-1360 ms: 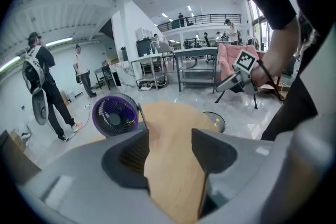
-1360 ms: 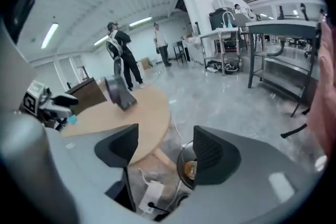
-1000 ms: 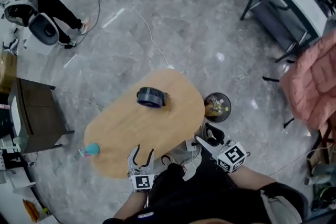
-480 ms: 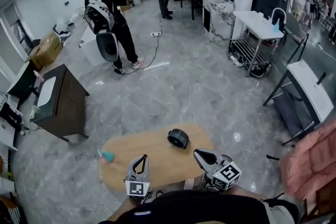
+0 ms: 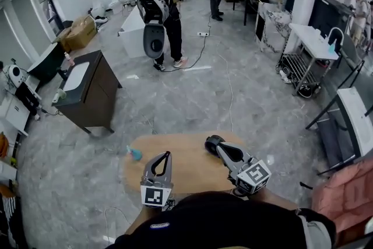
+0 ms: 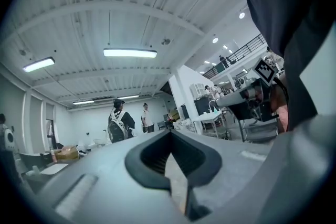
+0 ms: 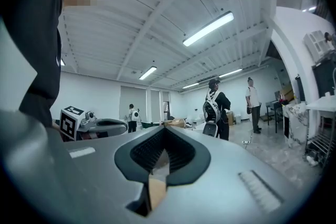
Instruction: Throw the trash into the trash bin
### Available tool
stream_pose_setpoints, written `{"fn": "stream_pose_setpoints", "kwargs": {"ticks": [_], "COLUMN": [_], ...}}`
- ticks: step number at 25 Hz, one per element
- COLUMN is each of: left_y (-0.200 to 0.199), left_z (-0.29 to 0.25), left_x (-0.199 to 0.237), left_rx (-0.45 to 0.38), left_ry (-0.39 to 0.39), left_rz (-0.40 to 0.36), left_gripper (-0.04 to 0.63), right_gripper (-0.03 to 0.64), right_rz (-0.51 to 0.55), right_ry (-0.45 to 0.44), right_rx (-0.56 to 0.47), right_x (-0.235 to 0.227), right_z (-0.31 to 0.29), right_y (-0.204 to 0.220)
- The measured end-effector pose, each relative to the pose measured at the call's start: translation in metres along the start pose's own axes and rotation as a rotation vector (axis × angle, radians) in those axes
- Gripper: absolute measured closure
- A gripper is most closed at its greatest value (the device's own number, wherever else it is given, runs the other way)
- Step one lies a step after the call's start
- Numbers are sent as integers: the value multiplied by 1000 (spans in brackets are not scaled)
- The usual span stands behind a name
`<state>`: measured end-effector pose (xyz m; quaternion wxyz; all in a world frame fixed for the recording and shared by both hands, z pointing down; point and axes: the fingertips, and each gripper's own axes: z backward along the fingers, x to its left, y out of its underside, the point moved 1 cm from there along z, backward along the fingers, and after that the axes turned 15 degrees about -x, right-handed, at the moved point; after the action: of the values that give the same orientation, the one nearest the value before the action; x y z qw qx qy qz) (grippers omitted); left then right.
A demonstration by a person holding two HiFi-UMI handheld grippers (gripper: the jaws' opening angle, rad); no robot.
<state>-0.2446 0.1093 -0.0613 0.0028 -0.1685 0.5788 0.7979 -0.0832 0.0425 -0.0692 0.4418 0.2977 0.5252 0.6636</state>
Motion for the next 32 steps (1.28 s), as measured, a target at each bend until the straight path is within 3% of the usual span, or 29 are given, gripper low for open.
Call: {"fn": "stream_pose_setpoints", "kwargs": {"ticks": [4, 9, 14, 22, 28, 32], "left_y": [-21, -29, -14, -3, -7, -21], "left_z": [19, 38, 47, 47, 26, 5], "left_x": [27, 47, 60, 83, 58, 6], "left_rx": [-8, -6, -4, -11, -27, -35], "left_ry": [-37, 15, 107, 287, 335, 341], "left_rz": [12, 21, 32, 86, 87, 76], "left_gripper": [591, 591, 591, 591, 591, 590], "right_gripper": [588, 588, 588, 586, 586, 586], "right_rz": [38, 69, -79, -261, -125, -85], "right_ry": [-68, -110, -55, 5, -118, -104], "right_rx": [-31, -70, -64, -173, -120, -92], "right_x": [33, 65, 83, 117, 130, 103], "right_z": [-34, -59, -64, -75, -61, -22], "right_y": [-17, -30, -16, -15, -19, -29]}}
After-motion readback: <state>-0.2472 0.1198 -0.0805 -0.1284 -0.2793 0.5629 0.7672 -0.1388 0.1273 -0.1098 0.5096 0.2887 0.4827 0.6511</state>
